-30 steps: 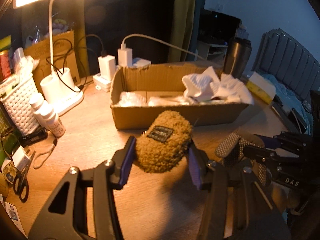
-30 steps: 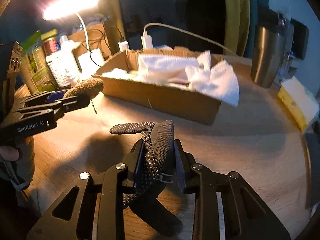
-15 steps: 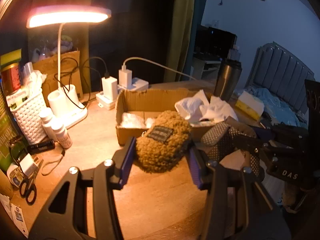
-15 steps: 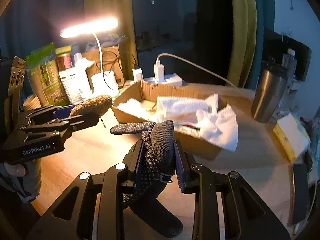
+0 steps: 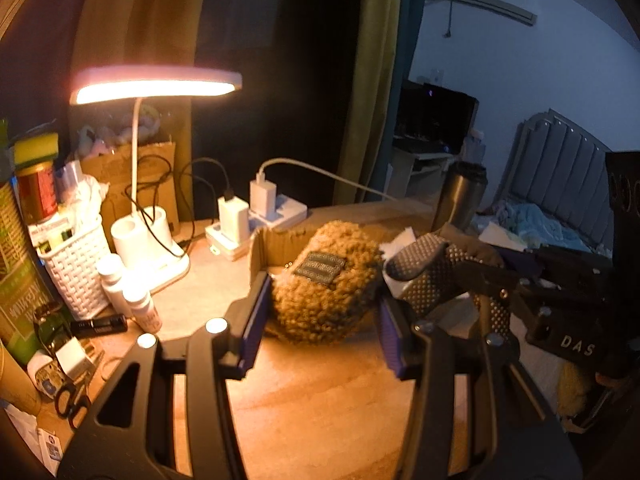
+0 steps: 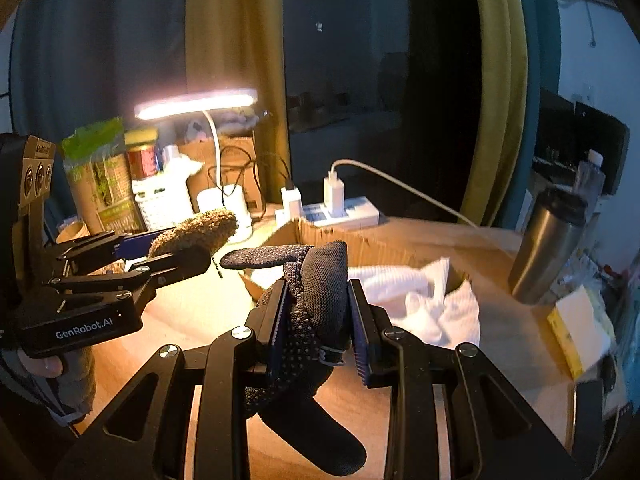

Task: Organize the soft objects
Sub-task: 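Lift and carry the glove with the right gripper while the left carries the plush toward the box, then lower the plush into the box and open the left gripper while the right releases the glove inside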

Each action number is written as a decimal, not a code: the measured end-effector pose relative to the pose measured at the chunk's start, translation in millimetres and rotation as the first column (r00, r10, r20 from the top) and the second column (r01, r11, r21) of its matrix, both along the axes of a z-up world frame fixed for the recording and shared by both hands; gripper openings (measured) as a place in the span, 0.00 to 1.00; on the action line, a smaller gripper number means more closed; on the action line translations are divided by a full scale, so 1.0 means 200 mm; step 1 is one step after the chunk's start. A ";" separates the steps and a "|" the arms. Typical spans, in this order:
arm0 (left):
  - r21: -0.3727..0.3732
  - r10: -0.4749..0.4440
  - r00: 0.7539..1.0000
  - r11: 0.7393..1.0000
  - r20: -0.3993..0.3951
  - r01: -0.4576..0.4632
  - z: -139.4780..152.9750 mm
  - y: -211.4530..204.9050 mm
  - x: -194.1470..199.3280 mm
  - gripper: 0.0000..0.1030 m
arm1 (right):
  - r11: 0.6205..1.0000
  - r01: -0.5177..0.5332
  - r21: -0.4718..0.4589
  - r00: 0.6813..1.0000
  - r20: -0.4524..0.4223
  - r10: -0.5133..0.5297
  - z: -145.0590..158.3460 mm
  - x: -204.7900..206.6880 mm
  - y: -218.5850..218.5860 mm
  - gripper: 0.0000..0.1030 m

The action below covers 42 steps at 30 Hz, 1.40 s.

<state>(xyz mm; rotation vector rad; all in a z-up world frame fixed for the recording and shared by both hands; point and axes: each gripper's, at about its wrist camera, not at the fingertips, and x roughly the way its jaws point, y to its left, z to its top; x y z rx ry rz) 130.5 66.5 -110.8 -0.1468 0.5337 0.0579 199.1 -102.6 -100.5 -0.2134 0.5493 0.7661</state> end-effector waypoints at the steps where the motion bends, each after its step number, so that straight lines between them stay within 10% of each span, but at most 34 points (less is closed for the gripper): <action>1: -0.001 0.004 1.000 1.000 0.005 -0.004 0.01 0.01 0.00 0.48 | 1.000 -0.001 0.007 1.000 0.004 0.001 0.02 0.01 0.01 0.30; 25: 0.000 0.051 0.988 0.999 0.149 -0.051 0.29 0.14 0.18 0.49 | 0.993 -0.011 0.122 0.997 0.083 0.001 0.23 0.20 0.16 0.30; 42: -0.006 0.051 0.999 0.999 -0.018 -0.051 -0.06 0.23 0.52 0.49 | 0.995 0.014 0.103 1.000 -0.025 -0.012 0.00 0.49 0.25 0.30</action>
